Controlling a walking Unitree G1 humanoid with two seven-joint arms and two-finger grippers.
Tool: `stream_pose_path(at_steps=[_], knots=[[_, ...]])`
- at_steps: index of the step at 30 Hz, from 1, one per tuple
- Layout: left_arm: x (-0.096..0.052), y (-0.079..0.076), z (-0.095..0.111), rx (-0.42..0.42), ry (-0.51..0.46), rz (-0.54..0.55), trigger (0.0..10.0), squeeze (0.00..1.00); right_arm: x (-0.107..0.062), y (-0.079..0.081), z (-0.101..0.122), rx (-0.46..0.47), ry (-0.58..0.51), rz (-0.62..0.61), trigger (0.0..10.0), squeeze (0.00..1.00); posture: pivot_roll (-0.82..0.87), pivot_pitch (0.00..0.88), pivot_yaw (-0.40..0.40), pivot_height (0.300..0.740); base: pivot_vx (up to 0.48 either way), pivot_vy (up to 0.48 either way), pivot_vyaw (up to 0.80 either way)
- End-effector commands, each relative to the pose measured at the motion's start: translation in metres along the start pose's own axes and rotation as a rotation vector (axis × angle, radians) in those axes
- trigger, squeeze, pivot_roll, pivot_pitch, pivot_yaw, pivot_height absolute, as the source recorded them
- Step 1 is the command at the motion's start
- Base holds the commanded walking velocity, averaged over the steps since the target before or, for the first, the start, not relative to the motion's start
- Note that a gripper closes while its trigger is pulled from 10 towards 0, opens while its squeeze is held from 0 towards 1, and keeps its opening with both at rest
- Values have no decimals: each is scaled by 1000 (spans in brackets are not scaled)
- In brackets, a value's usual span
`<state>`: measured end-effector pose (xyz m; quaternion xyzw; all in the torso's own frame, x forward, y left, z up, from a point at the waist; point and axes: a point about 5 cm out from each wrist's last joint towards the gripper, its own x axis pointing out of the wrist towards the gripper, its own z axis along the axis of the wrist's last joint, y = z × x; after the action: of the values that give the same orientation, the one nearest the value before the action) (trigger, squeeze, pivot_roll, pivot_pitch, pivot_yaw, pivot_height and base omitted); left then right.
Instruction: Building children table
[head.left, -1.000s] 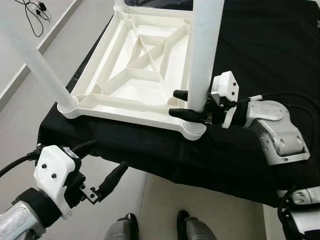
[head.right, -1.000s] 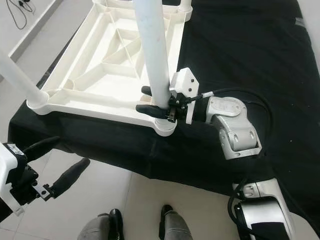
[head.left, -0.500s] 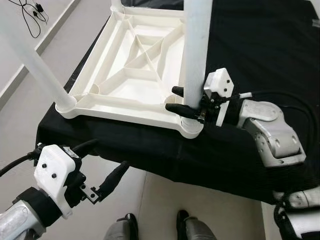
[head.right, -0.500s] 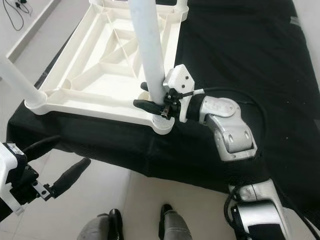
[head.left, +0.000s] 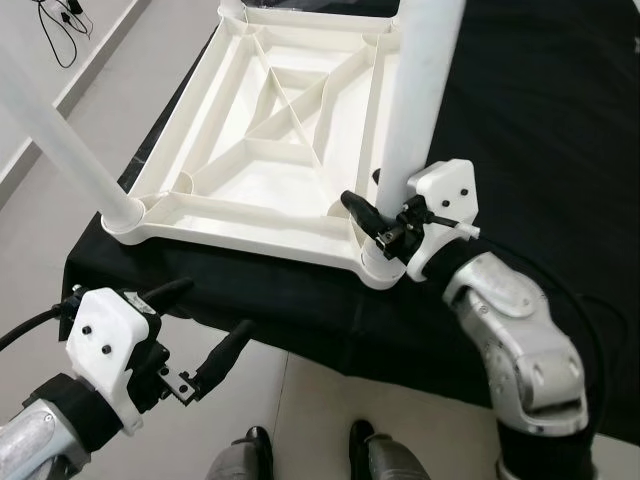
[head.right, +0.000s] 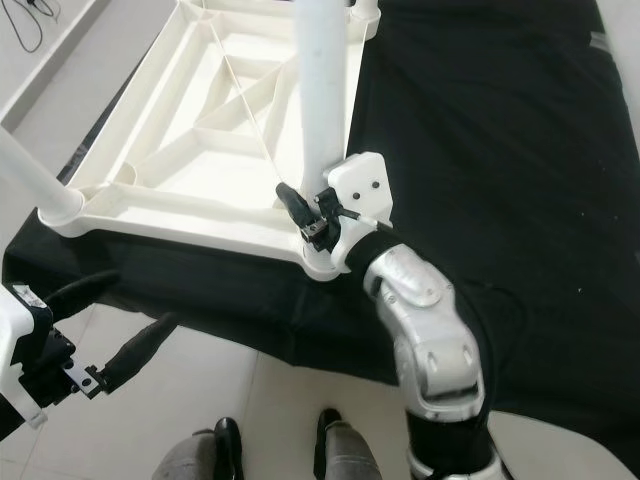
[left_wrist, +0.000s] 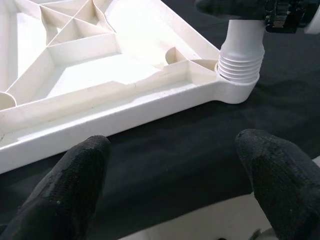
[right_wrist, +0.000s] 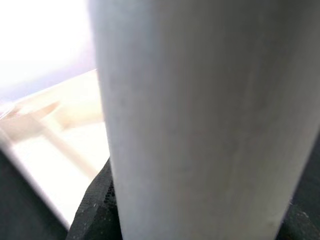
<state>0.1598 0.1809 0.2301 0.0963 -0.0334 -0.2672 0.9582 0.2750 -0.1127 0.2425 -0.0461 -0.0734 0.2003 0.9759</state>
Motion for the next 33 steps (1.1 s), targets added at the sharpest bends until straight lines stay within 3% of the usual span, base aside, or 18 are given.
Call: stream_pose_path(at_steps=[1, 8, 16, 22, 24, 26, 33], knots=[[-1, 0, -2, 7, 22, -12, 10000, 0, -12, -8, -59, 62, 340, -144, 10000, 0, 42, 364, 2, 740, 0, 0, 0], [1, 1, -3, 15, 22, -10, 10000, 0, -19, 16, -56, 128, 310, -169, 10000, 0, 43, 357, 6, 740, 0, 0, 0], [6, 8, 1, 28, -3, 31, 10000, 0, -12, 18, -49, 153, 251, -164, 10000, 0, 26, 319, 23, 740, 0, 0, 0], [17, 12, 17, 62, -73, 53, 10000, 0, -6, 12, -34, 182, 117, -112, 10000, 0, 38, 289, 37, 740, 0, 0, 0], [21, 13, 18, 88, -77, 52, 10000, 0, -4, 12, -24, 191, 12, 64, 10000, 0, 46, 271, 42, 740, 0, 0, 0], [22, 13, 14, 92, -67, 52, 10000, 0, -5, 9, -20, 200, -26, 132, 10000, 0, 39, 253, 52, 740, 0, 0, 0], [29, 9, 6, 62, -59, 23, 10000, 0, -3, -10, -5, 178, -136, 239, 10000, 0, 25, 214, 57, 740, 0, 0, 0]])
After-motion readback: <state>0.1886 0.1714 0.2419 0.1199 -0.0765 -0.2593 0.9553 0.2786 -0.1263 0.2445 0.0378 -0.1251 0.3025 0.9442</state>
